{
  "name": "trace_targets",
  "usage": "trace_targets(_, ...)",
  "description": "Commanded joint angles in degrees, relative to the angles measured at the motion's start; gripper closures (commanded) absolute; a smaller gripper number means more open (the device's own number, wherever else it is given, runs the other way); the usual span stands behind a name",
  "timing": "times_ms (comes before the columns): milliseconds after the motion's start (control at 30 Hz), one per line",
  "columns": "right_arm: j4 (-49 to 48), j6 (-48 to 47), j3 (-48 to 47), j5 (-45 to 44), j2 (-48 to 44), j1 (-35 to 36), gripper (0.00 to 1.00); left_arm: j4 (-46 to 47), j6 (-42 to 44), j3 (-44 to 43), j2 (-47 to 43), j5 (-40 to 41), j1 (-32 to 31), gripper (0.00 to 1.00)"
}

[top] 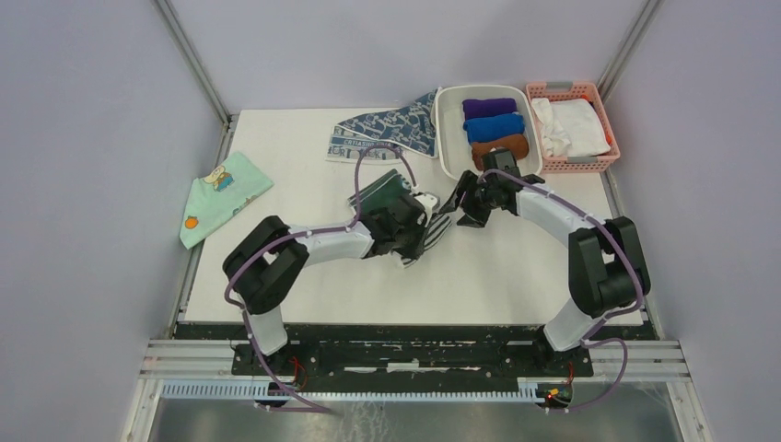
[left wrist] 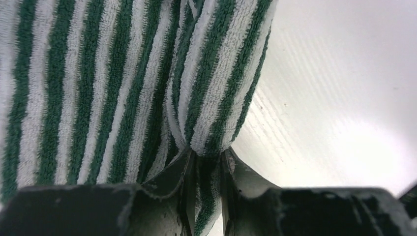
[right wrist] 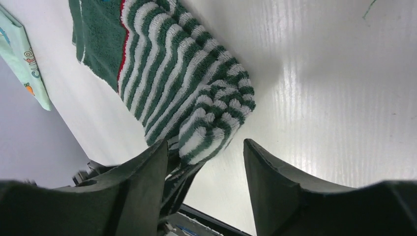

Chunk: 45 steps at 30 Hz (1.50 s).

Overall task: Roll the towels
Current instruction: Roll the towel at the center of the board.

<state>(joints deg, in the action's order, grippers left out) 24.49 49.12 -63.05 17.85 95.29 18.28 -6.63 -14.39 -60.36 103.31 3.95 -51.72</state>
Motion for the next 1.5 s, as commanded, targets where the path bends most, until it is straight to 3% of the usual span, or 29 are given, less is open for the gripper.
trace_targets(0,-6.6,-0.1,3.9,1.3,-3.6,-0.6,0.32,-1.6,-8.6,1.6,0.2,-23.7,5.3,0.81)
trace_targets(167,-15.3,2.9,10.6,3.3,-4.4,-0.6,0.28,1.6,-15.0,0.6,3.9,-39.3,11.7,0.81)
trace_targets(300,-24.0,5.6,14.7,6.0,-2.7,-0.6,0.25,8.7,-22.1,1.3,6.4,-47.3,15.1,0.81)
trace_targets(467,-31.5,8.7,17.7,7.2,-0.6,-0.5,0.22,13.3,-28.0,2.5,9.2,-49.7,17.0,0.81)
trace_targets(800,-32.5,11.3,17.4,4.2,5.0,-0.4,0.24,17.7,-32.3,3.5,13.3,-51.7,17.6,0.80)
trace_targets(967,-20.1,7.4,13.3,-2.1,4.8,1.0,0.37,17.9,-32.7,4.1,13.5,-50.8,17.6,0.78)
trace_targets(1233,1.1,5.6,3.4,-11.3,5.2,3.8,0.80,13.3,-29.9,6.7,8.6,-43.3,17.2,0.64)
trace_targets(1367,6.7,5.7,-0.4,-13.1,7.0,4.4,0.87,6.1,-24.0,6.0,1.6,-33.5,14.8,0.52)
trace_targets(1467,9.0,6.2,-2.1,-13.3,8.2,4.4,0.88,0.4,-20.3,4.8,-4.0,-21.8,11.5,0.40)
